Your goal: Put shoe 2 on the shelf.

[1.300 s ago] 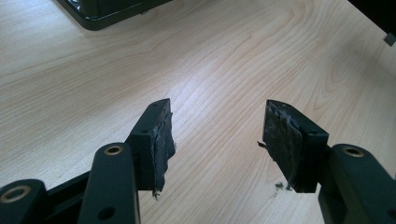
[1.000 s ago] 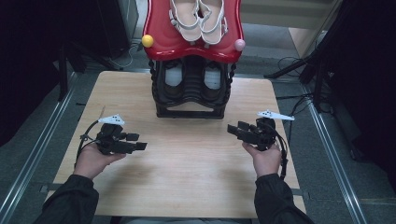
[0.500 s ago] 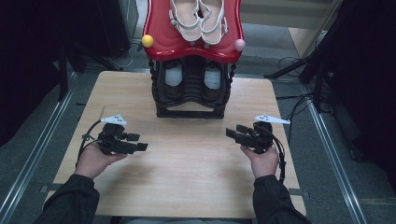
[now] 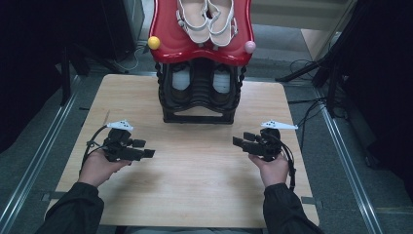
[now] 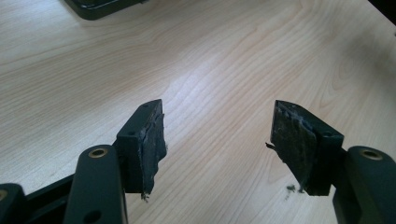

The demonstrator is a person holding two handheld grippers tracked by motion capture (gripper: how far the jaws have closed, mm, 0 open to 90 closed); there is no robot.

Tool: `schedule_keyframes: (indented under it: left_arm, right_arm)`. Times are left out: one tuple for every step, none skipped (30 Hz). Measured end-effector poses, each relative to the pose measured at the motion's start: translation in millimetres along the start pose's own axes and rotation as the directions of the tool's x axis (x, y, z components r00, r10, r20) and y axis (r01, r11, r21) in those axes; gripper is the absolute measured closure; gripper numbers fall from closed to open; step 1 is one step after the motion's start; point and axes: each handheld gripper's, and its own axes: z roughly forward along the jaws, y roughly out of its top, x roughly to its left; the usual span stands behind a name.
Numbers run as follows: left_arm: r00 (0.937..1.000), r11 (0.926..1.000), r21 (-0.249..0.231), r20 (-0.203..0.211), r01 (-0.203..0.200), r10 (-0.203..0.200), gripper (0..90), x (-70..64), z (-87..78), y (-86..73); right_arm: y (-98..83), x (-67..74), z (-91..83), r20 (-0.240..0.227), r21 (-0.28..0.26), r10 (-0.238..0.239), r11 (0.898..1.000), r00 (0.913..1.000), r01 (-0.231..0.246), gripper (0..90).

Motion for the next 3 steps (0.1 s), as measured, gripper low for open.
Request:
schedule_keyframes:
  left_arm:
    - [1.0000,1.0000,0.000,0.002,-0.002,0.002,34.0,0.0,0.4,0.1]
    - [1.0000,1.0000,-0.002,0.003,-0.003,0.003,33.4,-0.3,0.9,0.1]
    - [1.0000,1.0000,-0.001,0.003,-0.004,0.004,32.7,-0.9,1.6,0.0]
  right_arm:
    - [0.0,0.3,0.6,0.001,0.003,-0.009,1.000,1.0000,0.009,39.8]
    - [-0.2,0.8,1.4,0.003,0.007,-0.015,1.000,0.9999,0.015,39.2]
    - [-0.4,1.0,2.3,0.002,0.009,-0.022,1.000,0.9998,0.022,38.5]
